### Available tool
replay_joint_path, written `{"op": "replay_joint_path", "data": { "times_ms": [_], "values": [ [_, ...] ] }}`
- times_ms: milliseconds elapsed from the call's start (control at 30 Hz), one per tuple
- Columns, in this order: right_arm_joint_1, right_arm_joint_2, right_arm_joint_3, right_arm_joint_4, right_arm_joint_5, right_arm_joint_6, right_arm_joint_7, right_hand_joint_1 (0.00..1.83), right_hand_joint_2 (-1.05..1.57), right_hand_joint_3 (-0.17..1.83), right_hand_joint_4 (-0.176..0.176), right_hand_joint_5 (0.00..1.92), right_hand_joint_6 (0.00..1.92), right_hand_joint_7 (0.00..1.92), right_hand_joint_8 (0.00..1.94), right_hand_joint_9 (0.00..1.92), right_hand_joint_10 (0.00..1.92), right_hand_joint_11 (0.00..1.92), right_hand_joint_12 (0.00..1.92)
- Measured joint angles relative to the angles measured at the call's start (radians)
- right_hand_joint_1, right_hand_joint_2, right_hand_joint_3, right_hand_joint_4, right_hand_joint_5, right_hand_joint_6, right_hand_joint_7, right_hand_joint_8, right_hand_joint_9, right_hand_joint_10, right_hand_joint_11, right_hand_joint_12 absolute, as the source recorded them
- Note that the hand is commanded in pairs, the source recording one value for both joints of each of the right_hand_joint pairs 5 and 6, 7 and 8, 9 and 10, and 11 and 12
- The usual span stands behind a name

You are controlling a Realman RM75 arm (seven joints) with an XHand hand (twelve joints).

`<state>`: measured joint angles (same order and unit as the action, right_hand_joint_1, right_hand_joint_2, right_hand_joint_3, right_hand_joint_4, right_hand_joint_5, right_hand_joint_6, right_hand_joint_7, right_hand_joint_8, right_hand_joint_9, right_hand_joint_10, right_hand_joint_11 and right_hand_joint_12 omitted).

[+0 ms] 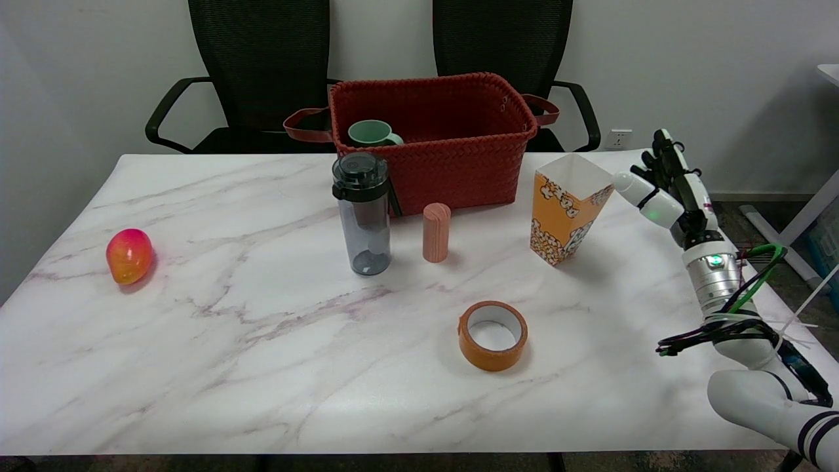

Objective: Pick up the popcorn box.

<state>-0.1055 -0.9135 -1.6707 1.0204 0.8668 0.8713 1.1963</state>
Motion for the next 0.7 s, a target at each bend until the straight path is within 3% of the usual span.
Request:
{"op": "replay_joint_path", "data": {
  "times_ms": [700],
  "values": [
    [0.003,-0.049,-0.02,0.011,-0.051,-0.083,-0.006,0.61,0.71,-0.05,0.0,0.0,0.0,0.0,0.0,0.06,0.06,0.24,0.24]
  ]
}}
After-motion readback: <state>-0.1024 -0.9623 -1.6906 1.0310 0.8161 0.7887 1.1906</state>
